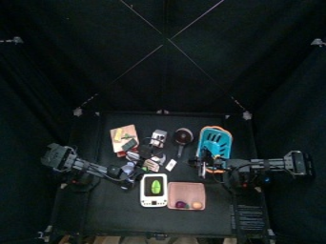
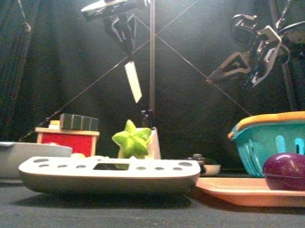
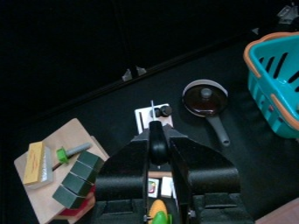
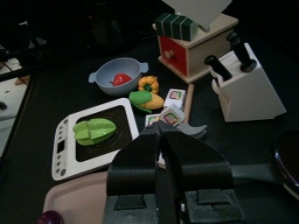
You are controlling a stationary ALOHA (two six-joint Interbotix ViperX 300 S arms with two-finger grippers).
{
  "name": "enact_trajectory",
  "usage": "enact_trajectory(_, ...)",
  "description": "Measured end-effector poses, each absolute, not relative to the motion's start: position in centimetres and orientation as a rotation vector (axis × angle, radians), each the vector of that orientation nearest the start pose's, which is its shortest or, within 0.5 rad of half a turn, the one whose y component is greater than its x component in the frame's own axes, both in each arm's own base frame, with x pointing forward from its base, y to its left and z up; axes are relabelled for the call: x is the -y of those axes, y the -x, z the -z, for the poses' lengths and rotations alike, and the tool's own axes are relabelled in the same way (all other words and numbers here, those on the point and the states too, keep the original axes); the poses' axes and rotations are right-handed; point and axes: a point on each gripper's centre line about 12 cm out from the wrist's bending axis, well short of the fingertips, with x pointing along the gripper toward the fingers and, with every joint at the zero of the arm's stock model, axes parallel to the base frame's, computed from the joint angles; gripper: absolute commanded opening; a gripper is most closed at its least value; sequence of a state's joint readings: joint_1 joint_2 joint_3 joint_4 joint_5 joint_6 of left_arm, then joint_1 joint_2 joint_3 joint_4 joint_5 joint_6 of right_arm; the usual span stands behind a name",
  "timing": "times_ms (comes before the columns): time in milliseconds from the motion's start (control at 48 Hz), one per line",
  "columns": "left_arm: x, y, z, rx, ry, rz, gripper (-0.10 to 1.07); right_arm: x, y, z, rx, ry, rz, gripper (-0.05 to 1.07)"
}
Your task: Grab cleaver with other hand
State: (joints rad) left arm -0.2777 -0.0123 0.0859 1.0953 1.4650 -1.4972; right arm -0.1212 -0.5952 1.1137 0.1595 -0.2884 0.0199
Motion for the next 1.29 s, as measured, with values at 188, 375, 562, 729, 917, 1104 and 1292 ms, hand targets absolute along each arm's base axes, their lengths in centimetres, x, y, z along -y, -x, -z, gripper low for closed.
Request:
enact_trajectory(188, -0.4, -37.0, -34.3, -0.488, 0.168, -1.154, 0.49, 3.5, -25.6, -23.5, -0.215, -0.183, 0.18, 0.01)
enact_trajectory(375, -0.4, -35.1, -33.8, -0.457, 0.15, -1.003, 0.49, 3.1, -25.9, -23.9, -0.205, -0.181, 0.165, 0.01)
enact_trajectory(562, 0.3, -32.9, -33.7, -0.401, 0.173, -0.734, 0.49, 2.6, -26.3, -24.1, -0.195, -0.177, 0.144, 0.01)
enact_trajectory(729, 1.1, -30.9, -32.1, -0.358, 0.118, -0.507, 0.49, 0.6, -26.8, -24.8, -0.169, -0.162, 0.066, 0.02)
enact_trajectory(917, 2.4, -28.6, -29.6, -0.333, -0.006, -0.266, 0.49, -1.3, -27.4, -25.9, -0.109, -0.15, -0.008, 0.11)
enact_trajectory(1104, 3.6, -27.1, -27.1, -0.345, -0.112, -0.092, 0.49, -2.1, -28.8, -26.2, -0.084, -0.137, -0.031, 0.34)
enact_trajectory(1292, 4.3, -26.8, -25.9, -0.36, -0.169, -0.013, 0.49, -2.3, -31.1, -25.1, -0.13, -0.135, -0.028, 0.58)
